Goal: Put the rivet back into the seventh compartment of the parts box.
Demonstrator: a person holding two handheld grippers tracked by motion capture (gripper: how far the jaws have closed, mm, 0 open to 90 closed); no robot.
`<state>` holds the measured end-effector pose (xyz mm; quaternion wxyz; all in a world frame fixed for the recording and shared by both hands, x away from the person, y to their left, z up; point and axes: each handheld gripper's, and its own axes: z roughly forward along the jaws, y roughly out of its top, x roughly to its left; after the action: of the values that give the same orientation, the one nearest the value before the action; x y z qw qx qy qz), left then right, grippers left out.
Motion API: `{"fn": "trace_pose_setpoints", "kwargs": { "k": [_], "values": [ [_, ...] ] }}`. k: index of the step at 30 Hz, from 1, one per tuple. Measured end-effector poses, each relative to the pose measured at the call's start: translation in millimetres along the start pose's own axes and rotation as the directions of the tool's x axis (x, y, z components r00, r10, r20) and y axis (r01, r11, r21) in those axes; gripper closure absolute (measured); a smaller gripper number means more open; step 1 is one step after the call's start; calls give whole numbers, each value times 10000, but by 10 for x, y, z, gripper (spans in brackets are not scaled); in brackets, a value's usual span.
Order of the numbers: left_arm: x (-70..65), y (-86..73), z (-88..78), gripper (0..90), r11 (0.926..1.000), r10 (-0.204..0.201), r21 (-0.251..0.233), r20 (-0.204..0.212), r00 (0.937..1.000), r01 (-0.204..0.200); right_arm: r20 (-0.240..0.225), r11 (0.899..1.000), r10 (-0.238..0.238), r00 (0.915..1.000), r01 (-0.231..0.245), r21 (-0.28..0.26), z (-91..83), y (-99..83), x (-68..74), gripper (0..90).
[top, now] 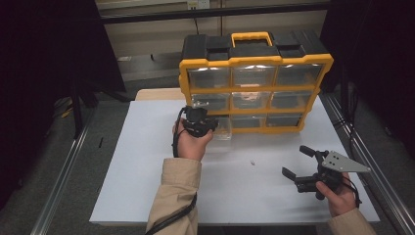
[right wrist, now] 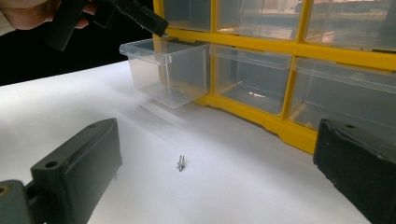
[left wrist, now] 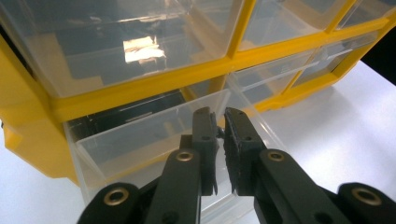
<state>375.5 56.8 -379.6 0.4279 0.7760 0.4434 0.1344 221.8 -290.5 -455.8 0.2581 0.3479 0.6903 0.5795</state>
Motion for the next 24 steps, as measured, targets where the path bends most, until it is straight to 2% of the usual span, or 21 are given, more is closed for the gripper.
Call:
{"fn": "trace_pose_setpoints", "kwargs": {
  "k": [7,9,10,12,24],
  "values": [
    [16,-14,9,823,10000,48,11,-37,10000,-48,-29,10000,-37,10000,37,25,3,0,-7,6],
    [17,-26,21,754,9999,96,-64,33,9999,-96,-4,10000,0,10000,0,10,6,2,-4,7],
    [15,-31,21,747,10000,78,-56,10,10000,-78,20,10000,14,10000,-14,26,6,1,-3,6],
    [5,-38,26,744,10000,-42,-80,119,9999,42,-33,10000,19,10000,-19,22,7,1,-1,7],
    [-105,-34,24,666,9997,182,-167,788,9967,-169,-30,10000,-36,10000,36,-5,8,5,1,7]
  ]
}}
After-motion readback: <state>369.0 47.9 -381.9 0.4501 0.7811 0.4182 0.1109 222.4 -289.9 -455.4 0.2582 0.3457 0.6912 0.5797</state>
